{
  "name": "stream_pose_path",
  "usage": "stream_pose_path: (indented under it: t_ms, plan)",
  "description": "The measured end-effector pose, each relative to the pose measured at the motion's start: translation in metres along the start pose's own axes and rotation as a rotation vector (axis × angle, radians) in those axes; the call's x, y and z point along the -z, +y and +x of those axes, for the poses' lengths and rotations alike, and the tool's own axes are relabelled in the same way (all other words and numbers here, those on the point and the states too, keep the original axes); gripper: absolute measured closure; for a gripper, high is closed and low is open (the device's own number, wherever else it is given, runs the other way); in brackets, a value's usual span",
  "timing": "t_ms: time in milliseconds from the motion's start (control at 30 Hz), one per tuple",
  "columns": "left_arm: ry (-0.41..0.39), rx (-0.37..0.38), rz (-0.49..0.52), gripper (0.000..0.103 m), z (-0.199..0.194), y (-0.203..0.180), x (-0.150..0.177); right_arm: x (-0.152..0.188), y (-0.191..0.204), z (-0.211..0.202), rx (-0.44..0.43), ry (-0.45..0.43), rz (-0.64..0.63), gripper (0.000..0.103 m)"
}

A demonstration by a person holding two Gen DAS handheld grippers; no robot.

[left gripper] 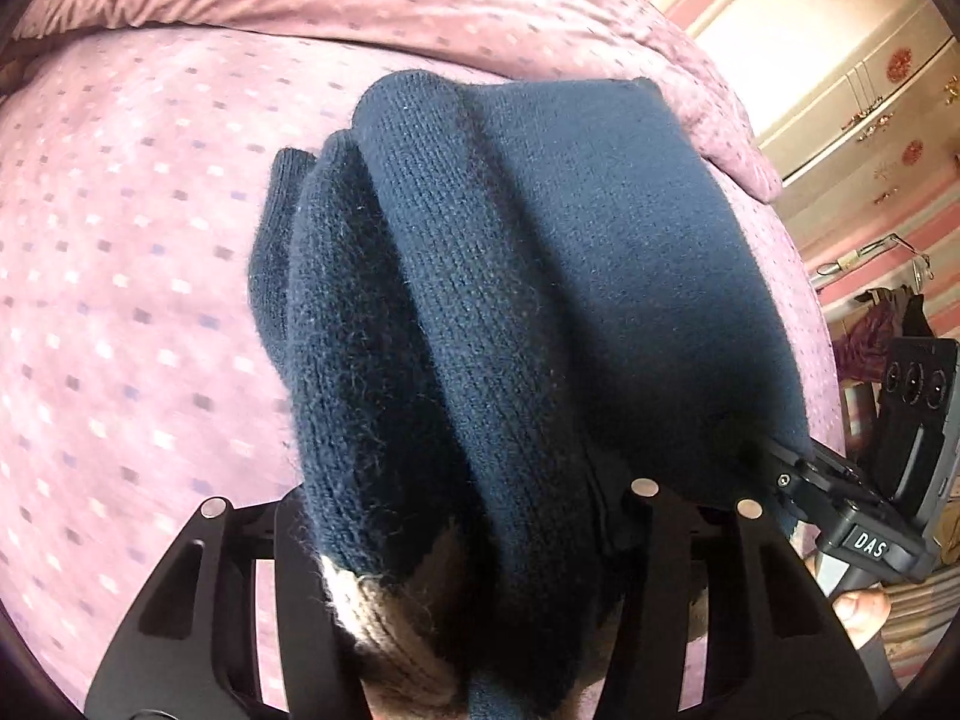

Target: Fold small clothes

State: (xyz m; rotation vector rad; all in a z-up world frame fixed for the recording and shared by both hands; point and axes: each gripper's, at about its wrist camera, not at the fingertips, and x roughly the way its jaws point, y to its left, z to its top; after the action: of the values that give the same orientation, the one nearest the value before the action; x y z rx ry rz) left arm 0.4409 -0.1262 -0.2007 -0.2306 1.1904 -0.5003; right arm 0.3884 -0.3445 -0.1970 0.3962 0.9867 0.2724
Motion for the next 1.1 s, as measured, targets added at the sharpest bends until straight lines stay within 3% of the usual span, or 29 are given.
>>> stream_pose_path:
  t_ms: [167,400,567,800,933,1033,1100]
  plan:
    - [0.02,-0.021,0.031,0.052,0.032,-0.06,0.024,0.017,-0.051,-0.034,0.039,0.012,0.032,0.042]
    - [-0.021,-0.098,0.066,0.049,0.073,-0.082,0.044,0.051,-0.124,-0.021,-0.018,0.01,0.119,0.041]
    - [-0.043,-0.137,0.104,0.046,0.079,-0.083,0.048,0.058,-0.125,-0.009,-0.042,-0.004,0.123,0.04]
    - [-0.036,-0.129,0.086,0.04,0.067,-0.064,0.048,0.052,-0.121,-0.009,-0.055,0.024,0.135,0.035]
    - [-0.043,-0.054,0.078,0.038,0.047,-0.05,0.049,0.048,-0.116,-0.018,-0.015,0.059,0.131,0.033]
    - [-0.048,-0.071,0.12,0.035,0.032,-0.044,0.055,0.046,-0.111,-0.028,0.015,0.062,0.138,0.031]
    - [-0.052,-0.088,0.145,0.033,0.018,-0.039,0.057,0.046,-0.104,-0.041,0.08,0.043,0.117,0.03]
